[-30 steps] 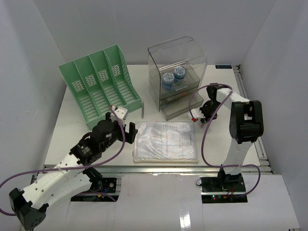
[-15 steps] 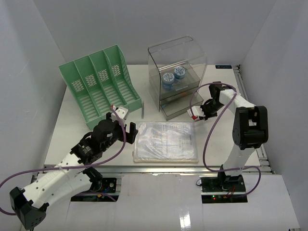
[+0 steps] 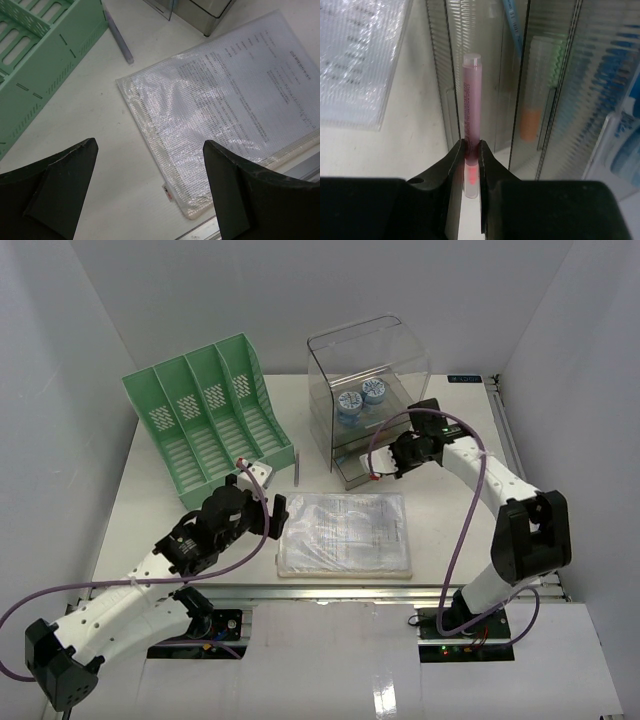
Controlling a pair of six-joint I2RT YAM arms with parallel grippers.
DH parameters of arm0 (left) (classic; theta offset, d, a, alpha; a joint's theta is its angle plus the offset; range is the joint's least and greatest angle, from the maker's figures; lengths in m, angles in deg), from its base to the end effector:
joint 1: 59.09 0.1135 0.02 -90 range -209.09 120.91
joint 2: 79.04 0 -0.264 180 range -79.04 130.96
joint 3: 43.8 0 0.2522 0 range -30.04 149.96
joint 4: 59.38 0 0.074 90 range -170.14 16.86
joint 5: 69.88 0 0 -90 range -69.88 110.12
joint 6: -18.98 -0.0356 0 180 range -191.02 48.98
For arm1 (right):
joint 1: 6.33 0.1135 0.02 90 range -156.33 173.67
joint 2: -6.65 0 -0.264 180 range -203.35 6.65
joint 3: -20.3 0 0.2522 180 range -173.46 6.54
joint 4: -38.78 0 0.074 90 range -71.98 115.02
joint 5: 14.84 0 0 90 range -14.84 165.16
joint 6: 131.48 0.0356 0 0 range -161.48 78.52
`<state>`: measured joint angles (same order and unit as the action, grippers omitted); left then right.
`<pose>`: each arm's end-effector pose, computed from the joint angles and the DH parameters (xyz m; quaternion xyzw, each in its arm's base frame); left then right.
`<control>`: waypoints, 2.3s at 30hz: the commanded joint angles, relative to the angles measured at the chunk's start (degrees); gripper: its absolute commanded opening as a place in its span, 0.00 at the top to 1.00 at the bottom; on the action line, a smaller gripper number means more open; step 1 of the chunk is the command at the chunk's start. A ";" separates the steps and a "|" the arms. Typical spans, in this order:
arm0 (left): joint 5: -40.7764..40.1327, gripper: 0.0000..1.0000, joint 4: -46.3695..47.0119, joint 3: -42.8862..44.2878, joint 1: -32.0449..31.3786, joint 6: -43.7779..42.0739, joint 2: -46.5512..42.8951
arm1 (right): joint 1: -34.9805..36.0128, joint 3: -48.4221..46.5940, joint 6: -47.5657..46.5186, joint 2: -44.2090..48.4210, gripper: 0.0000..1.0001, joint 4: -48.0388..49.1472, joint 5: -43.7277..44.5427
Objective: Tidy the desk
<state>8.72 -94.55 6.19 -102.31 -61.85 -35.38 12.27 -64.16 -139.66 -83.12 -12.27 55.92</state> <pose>0.1324 -0.1148 0.2710 0.2025 0.8339 -0.1467 0.4920 0.3087 0.1163 0.2646 -0.8291 0.4535 -0.0597 0.3216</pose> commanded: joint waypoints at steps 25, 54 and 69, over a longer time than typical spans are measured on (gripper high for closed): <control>7.57 0.36 18.46 19.96 11.41 11.22 48.73 | -4.27 14.21 44.19 17.99 0.37 9.96 -19.83; -2.01 0.80 11.34 29.15 10.76 14.30 65.38 | -14.33 25.42 54.22 32.45 0.36 15.06 -37.40; 3.43 1.00 12.23 22.78 9.73 13.55 46.15 | -22.70 26.87 55.02 34.47 0.36 14.85 -45.41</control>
<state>7.94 -83.48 32.03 -91.69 -47.84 22.25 -7.52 -38.03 -85.33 -50.08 1.59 15.46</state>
